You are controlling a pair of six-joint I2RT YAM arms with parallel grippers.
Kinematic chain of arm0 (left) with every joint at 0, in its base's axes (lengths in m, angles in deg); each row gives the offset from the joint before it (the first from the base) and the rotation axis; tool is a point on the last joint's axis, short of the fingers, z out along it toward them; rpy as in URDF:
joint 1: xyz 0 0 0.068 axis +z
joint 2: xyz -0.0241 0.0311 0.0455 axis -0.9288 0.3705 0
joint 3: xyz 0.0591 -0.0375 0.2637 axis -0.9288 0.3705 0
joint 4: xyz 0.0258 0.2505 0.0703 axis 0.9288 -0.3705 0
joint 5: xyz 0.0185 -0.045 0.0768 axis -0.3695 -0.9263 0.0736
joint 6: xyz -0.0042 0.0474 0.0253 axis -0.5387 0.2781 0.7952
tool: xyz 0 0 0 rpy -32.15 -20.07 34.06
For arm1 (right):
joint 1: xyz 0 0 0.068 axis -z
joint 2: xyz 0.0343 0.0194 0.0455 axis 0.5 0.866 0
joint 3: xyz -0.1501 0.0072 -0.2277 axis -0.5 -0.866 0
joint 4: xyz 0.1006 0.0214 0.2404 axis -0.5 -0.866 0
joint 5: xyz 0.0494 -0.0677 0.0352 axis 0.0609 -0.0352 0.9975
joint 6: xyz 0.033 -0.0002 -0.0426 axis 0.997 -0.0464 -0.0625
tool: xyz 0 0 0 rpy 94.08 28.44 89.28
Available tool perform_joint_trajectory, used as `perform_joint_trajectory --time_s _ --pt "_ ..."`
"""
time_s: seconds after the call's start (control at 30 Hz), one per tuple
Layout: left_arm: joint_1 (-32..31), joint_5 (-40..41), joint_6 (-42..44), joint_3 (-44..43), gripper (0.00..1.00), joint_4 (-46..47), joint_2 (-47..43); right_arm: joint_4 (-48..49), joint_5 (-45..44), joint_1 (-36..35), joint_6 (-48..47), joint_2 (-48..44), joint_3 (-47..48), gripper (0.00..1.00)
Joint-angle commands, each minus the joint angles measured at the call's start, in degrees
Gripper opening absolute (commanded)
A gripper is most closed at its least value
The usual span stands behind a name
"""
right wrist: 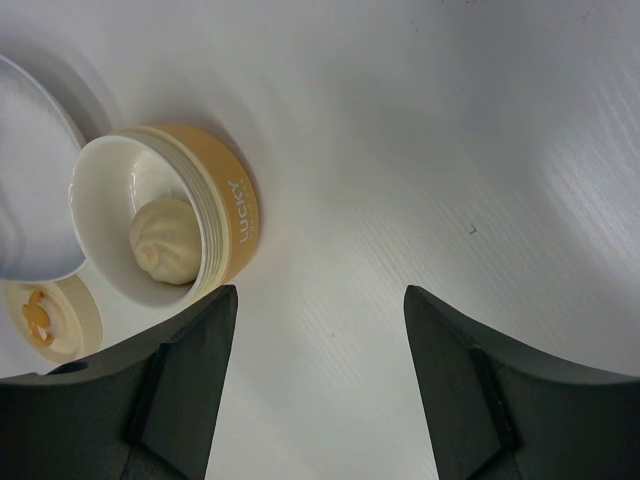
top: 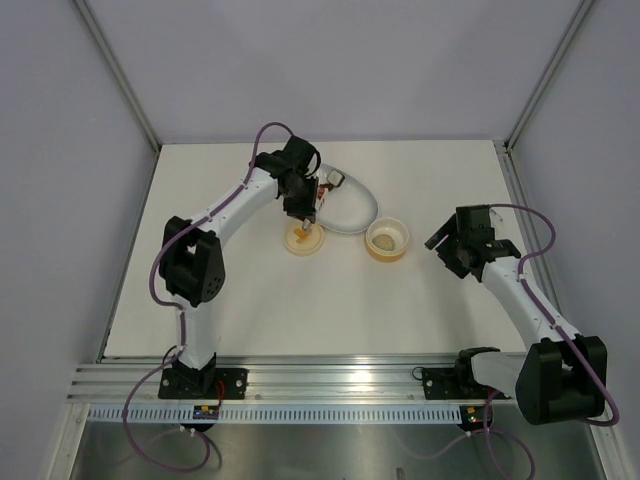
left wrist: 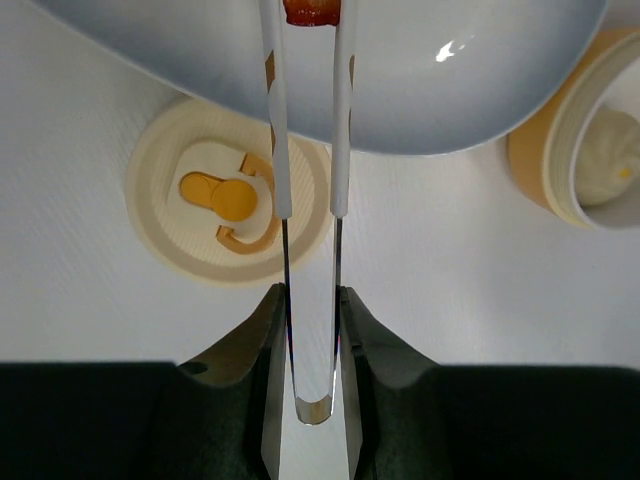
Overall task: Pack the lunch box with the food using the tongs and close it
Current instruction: Pick up the fake food from the plate, then place the fake food in the packing box.
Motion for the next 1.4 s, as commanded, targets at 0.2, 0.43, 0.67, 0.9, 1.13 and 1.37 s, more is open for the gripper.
perform_joint_trajectory --time_s 0.2,0.43,0.67,0.9,1.13,1.37 --pt "-3.9 -3.8 1.7 4.3 0.0 2.7 -11.2 -2.8 -1.6 0.2 -1.3 -3.6 3.3 0.76" --pt "-9.7 -5.9 2.1 4.9 0.0 2.5 -12.8 -3.8 -2.0 0.2 -1.4 -4.4 3.4 0.76" --pt "-15.7 -8.6 0.8 4.2 0.0 2.6 -11.1 -2.8 -4.2 0.2 -1.2 -7.3 2.4 0.76" --pt "-18.1 -10.6 -2.0 3.3 0.0 4.4 -8.1 -3.4 -4.6 0.2 -1.2 -6.6 2.9 0.76" --pt "-19.1 -10.3 -3.5 0.6 0.0 6.4 -3.7 -3.1 -3.8 0.2 -1.1 -7.1 2.0 0.76" --pt "-19.2 -10.5 -4.1 -3.0 0.04 6.7 0.3 -3.8 -4.4 0.2 -1.4 -7.9 1.7 0.76"
